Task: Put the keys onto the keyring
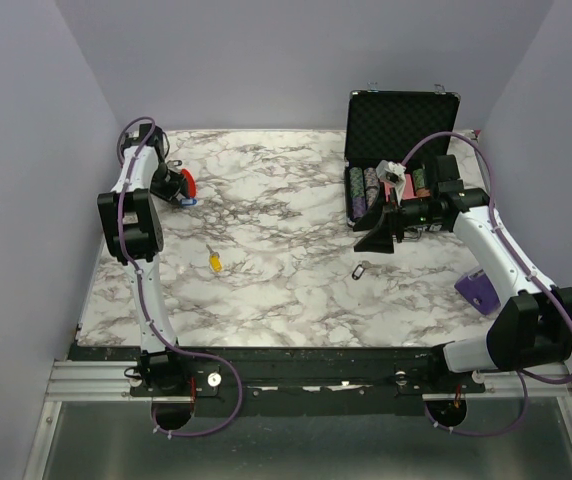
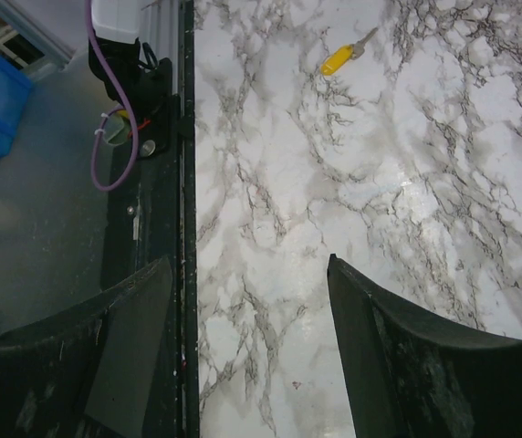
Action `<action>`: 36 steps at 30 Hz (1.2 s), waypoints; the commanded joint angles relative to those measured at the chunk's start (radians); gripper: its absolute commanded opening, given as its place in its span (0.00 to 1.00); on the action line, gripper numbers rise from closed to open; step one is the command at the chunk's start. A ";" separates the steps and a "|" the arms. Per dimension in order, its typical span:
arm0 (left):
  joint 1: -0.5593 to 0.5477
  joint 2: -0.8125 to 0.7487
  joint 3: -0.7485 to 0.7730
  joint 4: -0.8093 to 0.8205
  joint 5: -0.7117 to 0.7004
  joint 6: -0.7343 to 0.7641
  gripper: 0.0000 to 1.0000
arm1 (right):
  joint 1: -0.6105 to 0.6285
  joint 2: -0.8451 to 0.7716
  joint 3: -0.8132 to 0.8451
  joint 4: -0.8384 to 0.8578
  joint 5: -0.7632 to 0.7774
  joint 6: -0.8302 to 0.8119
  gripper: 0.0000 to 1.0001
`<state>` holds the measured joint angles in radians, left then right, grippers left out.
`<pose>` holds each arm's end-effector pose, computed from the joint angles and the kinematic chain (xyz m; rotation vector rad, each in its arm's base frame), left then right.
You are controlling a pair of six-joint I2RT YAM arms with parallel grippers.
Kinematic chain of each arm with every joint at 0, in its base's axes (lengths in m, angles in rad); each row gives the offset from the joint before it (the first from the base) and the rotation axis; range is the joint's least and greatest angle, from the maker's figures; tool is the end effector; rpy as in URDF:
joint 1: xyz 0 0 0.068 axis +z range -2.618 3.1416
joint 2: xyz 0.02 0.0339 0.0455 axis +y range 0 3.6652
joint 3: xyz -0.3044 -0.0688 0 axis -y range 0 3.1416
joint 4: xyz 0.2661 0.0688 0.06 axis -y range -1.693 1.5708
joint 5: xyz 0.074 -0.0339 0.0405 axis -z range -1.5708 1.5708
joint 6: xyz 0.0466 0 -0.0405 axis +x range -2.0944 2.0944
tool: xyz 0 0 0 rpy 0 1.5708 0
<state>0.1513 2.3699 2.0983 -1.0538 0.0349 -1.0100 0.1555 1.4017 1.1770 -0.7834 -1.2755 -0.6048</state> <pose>0.5340 0.0798 0.1952 -1.6001 2.4503 -0.1967 0.2779 0.0887 0.3387 -1.1423 1.7019 1.3189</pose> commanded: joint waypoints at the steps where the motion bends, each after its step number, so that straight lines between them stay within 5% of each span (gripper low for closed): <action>1: 0.008 -0.027 -0.029 0.031 -0.003 0.002 0.44 | 0.004 -0.018 0.032 -0.023 -0.031 -0.021 0.77; 18: 0.016 -0.001 0.068 -0.046 0.017 0.057 0.43 | 0.004 -0.023 0.030 -0.025 -0.030 -0.024 0.77; 29: 0.022 -0.142 -0.024 -0.002 -0.105 0.074 0.42 | 0.006 -0.024 0.032 -0.027 -0.033 -0.026 0.77; 36: 0.031 -0.167 -0.164 0.055 -0.044 -0.010 0.43 | 0.006 -0.026 0.029 -0.028 -0.033 -0.027 0.77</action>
<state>0.1692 2.2250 1.9972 -1.0225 -0.0189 -0.9634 0.1570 1.3994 1.1770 -0.7891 -1.2755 -0.6155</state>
